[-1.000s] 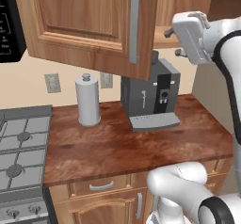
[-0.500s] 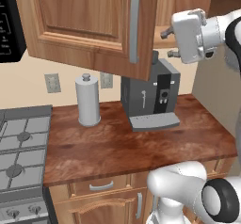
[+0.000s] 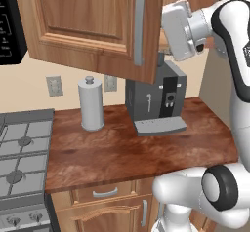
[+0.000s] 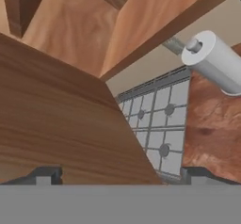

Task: Open the cabinet. Pick the sponge and place it next to the sink. Then close the cabinet.

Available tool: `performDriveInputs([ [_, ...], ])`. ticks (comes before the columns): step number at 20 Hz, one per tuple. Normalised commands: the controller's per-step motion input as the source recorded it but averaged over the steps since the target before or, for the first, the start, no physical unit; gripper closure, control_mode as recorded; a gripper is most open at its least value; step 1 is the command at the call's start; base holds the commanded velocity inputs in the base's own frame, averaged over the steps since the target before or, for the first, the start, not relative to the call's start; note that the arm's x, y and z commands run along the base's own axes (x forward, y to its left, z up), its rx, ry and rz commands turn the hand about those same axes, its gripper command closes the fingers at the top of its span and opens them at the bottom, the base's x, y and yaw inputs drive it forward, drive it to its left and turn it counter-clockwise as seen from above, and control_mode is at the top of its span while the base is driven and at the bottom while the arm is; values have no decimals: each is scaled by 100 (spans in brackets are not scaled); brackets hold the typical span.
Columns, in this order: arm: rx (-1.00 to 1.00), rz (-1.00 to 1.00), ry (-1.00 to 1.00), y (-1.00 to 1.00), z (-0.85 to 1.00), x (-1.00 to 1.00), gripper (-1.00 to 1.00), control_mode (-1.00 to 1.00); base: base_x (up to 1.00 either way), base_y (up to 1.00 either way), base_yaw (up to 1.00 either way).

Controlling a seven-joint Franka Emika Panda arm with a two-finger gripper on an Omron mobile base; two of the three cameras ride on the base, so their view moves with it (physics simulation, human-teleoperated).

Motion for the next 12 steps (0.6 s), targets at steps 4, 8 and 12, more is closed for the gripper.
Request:
performDriveInputs([
  [4,0,0,0,25,0,12,-100,-100,0,0,0],
  [8,1,0,0,10,0,21,-100,-100,0,0,0],
  [12,1,0,0,15,0,21,-100,-100,0,0,0],
])
